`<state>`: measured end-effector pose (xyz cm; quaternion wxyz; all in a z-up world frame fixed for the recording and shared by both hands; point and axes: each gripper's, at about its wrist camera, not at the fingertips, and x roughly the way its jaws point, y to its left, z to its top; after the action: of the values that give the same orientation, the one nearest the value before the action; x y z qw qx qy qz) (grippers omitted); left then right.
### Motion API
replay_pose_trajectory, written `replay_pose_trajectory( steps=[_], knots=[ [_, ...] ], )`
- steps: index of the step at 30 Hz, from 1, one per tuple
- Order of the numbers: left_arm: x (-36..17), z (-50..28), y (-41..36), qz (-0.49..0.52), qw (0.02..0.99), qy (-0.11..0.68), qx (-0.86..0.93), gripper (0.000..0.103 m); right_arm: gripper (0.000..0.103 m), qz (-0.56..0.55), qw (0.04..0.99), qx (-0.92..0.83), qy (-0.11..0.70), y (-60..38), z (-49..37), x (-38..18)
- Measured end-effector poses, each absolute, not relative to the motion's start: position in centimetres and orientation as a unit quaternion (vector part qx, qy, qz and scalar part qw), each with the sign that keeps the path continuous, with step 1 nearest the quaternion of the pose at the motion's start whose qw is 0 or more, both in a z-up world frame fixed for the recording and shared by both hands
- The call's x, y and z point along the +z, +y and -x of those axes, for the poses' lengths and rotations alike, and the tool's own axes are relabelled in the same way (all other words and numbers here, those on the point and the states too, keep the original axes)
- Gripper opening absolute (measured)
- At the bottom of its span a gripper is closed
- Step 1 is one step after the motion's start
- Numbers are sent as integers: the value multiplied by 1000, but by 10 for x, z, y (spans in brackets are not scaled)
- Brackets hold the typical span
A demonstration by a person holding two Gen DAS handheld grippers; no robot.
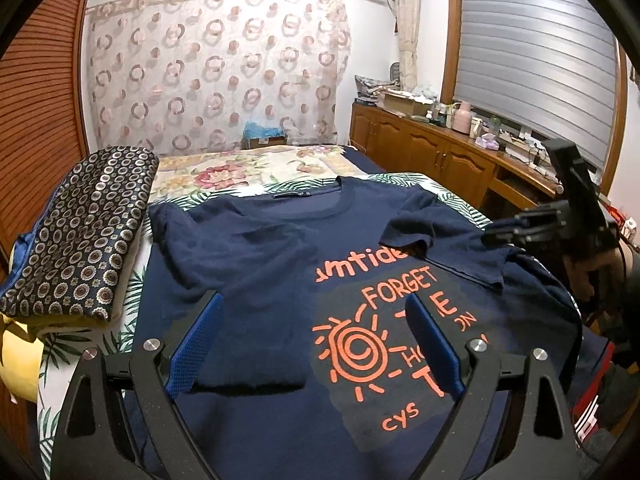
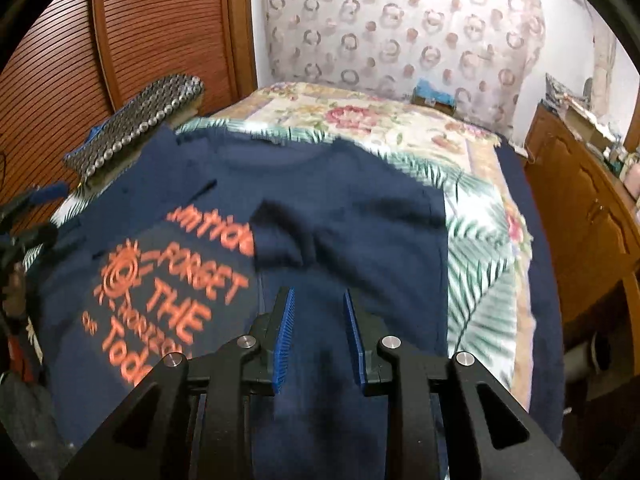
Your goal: Fold small clothes
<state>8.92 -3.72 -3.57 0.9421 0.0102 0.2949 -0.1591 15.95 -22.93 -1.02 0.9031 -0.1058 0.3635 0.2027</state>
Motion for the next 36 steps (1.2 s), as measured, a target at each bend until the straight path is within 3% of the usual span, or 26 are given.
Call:
replay_pose_trajectory(
  steps=[13, 17, 23, 27, 33, 36],
  knots=[
    [-38, -124, -63, -20, 933, 305, -189, 92, 26, 136, 882, 231, 386, -227, -130, -40],
    [-39, -143, -74, -30, 928, 313, -198, 75, 26, 170, 882, 229, 375, -223, -123, -43],
    [-41, -168, -91, -46, 920, 330, -207, 70, 7, 178, 885, 230, 363, -227, -122, -43],
    [-42, -174, -96, -55, 917, 334, -210, 70, 0, 165, 885, 245, 360, -235, -124, -44],
    [-47, -191, -101, -49, 910, 350, -216, 69, 0, 142, 884, 272, 352, -240, -114, -34],
    [-51, -201, -109, -58, 904, 360, -224, 60, 0, 134, 882, 286, 350, -241, -105, -28]
  ],
)
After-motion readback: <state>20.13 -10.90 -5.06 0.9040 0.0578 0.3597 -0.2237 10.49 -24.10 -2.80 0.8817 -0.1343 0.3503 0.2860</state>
